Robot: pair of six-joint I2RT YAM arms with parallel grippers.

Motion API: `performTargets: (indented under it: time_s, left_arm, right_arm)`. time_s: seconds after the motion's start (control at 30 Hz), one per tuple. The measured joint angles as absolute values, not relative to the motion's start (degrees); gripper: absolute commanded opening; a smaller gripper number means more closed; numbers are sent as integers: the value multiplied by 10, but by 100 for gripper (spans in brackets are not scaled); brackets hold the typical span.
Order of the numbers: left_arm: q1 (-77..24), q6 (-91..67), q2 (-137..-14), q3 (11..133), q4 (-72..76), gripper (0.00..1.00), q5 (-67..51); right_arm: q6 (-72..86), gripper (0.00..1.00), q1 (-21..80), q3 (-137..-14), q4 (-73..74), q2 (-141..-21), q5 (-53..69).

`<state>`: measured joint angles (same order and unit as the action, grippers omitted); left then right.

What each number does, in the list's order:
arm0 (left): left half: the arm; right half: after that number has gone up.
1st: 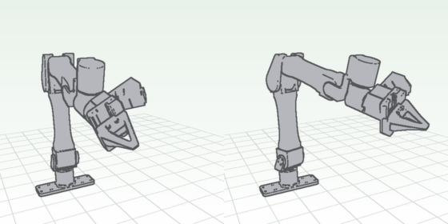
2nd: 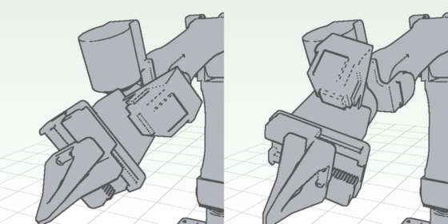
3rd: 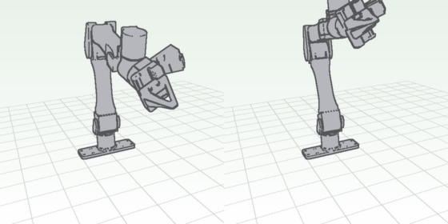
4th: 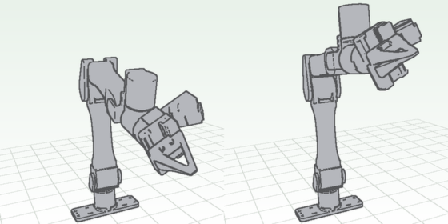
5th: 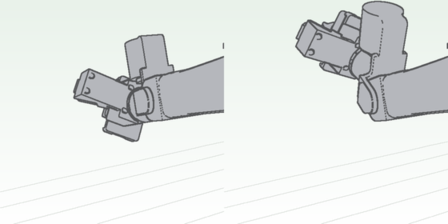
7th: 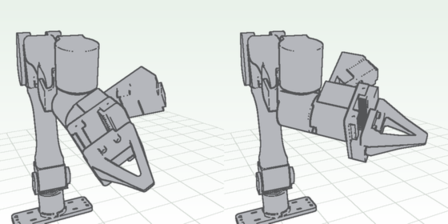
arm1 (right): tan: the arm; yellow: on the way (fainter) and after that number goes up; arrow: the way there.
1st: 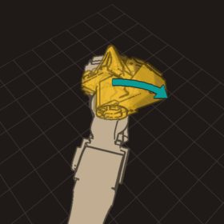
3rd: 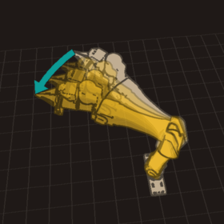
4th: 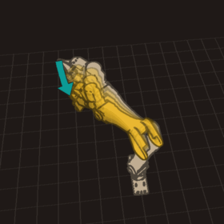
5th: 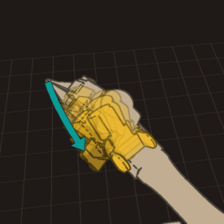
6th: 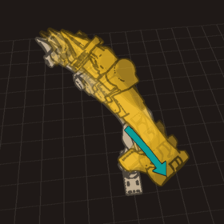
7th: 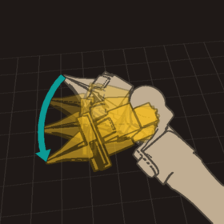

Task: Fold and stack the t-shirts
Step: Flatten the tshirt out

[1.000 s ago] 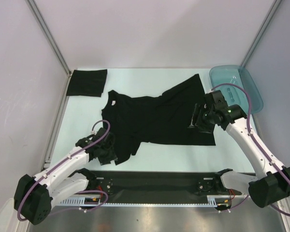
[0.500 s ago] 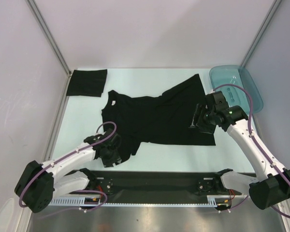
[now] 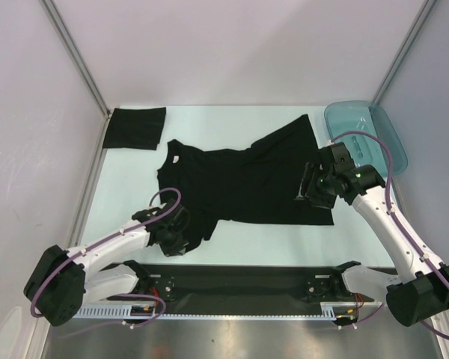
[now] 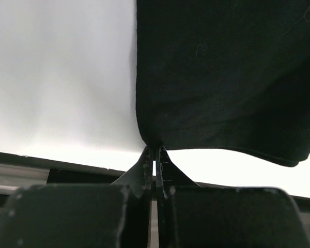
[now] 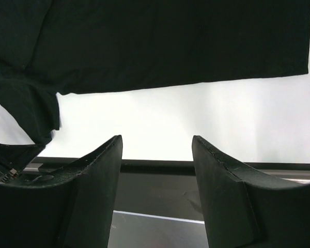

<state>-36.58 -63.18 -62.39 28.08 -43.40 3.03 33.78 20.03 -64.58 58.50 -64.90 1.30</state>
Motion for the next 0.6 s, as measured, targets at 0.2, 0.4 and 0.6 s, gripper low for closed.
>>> performTargets:
  time_s: [0.2,0.4,0.6]
  left_arm:
    - [-361,-623,-594,296,-479,0,109]
    - [-361,-594,-556,351,-513,0,173]
    - [-357,-575,-571,354,-518,57,180]
  right_arm:
    - [327,62,194,-642,593,-649,6]
    - [323,62,177,-624,592,-653,16]
    - [326,62,147,-582,580,-661,51]
